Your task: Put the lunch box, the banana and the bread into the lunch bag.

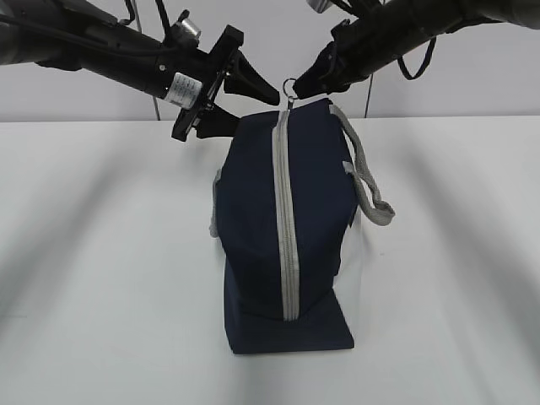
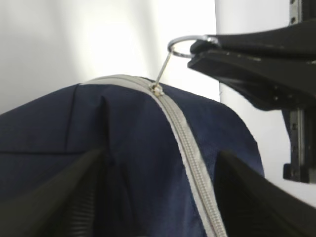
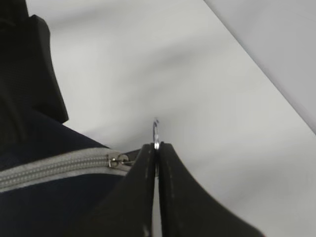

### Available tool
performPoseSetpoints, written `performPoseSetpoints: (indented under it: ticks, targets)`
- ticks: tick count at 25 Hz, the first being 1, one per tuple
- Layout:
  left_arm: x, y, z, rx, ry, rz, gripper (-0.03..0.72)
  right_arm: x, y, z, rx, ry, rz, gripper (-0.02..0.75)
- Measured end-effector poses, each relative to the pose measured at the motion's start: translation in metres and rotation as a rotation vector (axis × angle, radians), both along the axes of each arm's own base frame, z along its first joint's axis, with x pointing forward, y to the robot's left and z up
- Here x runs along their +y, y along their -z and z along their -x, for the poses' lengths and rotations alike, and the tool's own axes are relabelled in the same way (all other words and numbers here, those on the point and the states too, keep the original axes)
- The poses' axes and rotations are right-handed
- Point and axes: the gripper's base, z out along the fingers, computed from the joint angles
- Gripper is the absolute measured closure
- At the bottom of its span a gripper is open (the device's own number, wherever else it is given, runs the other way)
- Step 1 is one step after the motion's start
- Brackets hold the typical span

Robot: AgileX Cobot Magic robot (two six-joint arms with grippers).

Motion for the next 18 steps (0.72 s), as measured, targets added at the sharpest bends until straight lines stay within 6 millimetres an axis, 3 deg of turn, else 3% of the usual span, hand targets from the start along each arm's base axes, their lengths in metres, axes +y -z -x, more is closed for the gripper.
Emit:
performPoseSetpoints:
  ticks: [9, 18]
  targets:
    - [-0.008, 0.001, 0.001, -0.015, -0.002, -0.01, 0.431, -0.014, 0.0, -0.002, 0.002, 0.008, 0.007, 0.754]
    - [-0.009, 0.001, -0.001, -0.031, -0.026, -0.015, 0.463, -0.014, 0.01, -0.003, 0.021, -0.004, 0.012, 0.754]
